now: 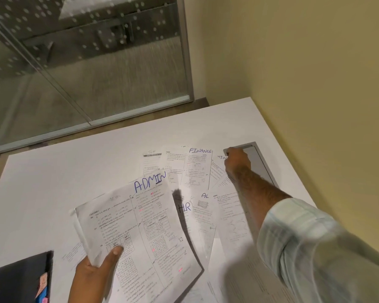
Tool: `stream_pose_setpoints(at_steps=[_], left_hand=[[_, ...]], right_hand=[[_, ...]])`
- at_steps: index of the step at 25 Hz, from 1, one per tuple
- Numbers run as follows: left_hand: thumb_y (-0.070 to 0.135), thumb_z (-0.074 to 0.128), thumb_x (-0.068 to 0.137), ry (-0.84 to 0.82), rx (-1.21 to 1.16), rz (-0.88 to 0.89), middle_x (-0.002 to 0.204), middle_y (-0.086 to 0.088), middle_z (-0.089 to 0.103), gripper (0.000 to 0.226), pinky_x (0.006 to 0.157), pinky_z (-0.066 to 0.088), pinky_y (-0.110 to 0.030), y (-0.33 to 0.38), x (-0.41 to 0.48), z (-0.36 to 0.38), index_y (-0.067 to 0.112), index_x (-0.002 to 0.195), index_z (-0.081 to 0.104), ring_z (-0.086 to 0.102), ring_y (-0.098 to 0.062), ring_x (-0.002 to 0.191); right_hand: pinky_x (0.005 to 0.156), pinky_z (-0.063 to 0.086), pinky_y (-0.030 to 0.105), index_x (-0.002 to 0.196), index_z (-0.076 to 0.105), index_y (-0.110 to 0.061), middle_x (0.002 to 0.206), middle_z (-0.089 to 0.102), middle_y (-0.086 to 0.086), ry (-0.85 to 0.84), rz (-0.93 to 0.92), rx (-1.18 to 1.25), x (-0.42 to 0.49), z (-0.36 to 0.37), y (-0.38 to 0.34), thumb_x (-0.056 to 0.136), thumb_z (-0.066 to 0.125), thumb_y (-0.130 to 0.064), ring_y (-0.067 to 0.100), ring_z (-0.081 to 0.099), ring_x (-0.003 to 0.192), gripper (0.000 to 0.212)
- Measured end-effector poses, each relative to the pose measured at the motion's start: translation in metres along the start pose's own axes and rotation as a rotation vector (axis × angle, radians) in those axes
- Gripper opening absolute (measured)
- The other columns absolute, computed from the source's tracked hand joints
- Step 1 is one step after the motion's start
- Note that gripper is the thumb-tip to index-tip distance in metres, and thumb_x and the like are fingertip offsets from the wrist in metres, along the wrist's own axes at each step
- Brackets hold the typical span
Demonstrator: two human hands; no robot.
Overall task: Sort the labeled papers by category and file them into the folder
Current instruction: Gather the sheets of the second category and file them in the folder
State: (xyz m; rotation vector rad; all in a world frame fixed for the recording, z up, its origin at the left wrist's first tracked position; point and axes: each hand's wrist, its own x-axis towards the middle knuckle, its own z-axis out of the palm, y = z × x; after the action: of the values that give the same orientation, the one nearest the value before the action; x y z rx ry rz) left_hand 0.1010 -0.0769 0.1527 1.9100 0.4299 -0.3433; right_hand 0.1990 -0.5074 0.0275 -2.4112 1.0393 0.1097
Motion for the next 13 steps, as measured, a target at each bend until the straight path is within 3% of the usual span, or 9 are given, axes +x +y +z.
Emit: stream_pose_setpoints(at_steps=[2, 5, 8, 10, 13], left_hand=[[0.022, 0.078, 0.086, 0.002, 0.005, -0.020, 0.084, 0.009, 0.064, 0.025, 0.092, 0.042, -0.039, 0.001, 0.001, -0.002, 0.016, 0.106, 0.064, 0.061, -0.029, 0.097], [0.021, 0.077, 0.087, -0.009, 0.009, -0.046, 0.084, 0.007, 0.065, 0.023, 0.091, 0.042, -0.039, 0.000, 0.001, 0.001, 0.015, 0.105, 0.065, 0.062, -0.030, 0.094], [0.022, 0.079, 0.085, -0.008, 0.013, -0.060, 0.085, 0.009, 0.066, 0.017, 0.091, 0.043, -0.039, 0.003, 0.003, 0.003, 0.019, 0.096, 0.067, 0.063, -0.030, 0.095], [0.032, 0.086, 0.078, -0.026, 0.010, -0.052, 0.086, 0.009, 0.067, 0.025, 0.090, 0.045, -0.040, 0.006, 0.003, 0.006, 0.023, 0.091, 0.067, 0.064, -0.028, 0.092], [0.048, 0.076, 0.060, -0.030, 0.023, -0.036, 0.089, 0.008, 0.070, 0.054, 0.089, 0.047, -0.040, 0.006, 0.007, 0.008, 0.018, 0.104, 0.068, 0.065, -0.020, 0.088]], right_hand=[[0.091, 0.057, 0.041, 0.120, 0.068, -0.013, 0.124, 0.067, 0.013, -0.026, 0.000, 0.013, 0.006, 0.004, -0.003, 0.091, 0.061, -0.006, 0.033, 0.067, 0.108, 0.031], [0.089, 0.054, 0.037, 0.122, 0.066, -0.010, 0.122, 0.069, 0.011, -0.054, 0.018, 0.032, 0.010, 0.006, -0.005, 0.093, 0.061, -0.005, 0.032, 0.068, 0.109, 0.030], [0.083, 0.052, 0.035, 0.112, 0.063, -0.010, 0.115, 0.069, 0.010, -0.057, 0.042, 0.049, 0.012, 0.005, -0.003, 0.091, 0.065, -0.010, 0.031, 0.067, 0.101, 0.021], [0.078, 0.049, 0.032, 0.107, 0.062, -0.010, 0.110, 0.069, 0.008, -0.074, 0.060, 0.078, 0.013, 0.005, -0.002, 0.089, 0.068, -0.014, 0.029, 0.065, 0.096, 0.019], [0.076, 0.050, 0.032, 0.107, 0.063, -0.006, 0.114, 0.070, 0.012, -0.076, 0.071, 0.139, 0.019, 0.006, 0.000, 0.090, 0.065, -0.011, 0.032, 0.066, 0.103, 0.017]])
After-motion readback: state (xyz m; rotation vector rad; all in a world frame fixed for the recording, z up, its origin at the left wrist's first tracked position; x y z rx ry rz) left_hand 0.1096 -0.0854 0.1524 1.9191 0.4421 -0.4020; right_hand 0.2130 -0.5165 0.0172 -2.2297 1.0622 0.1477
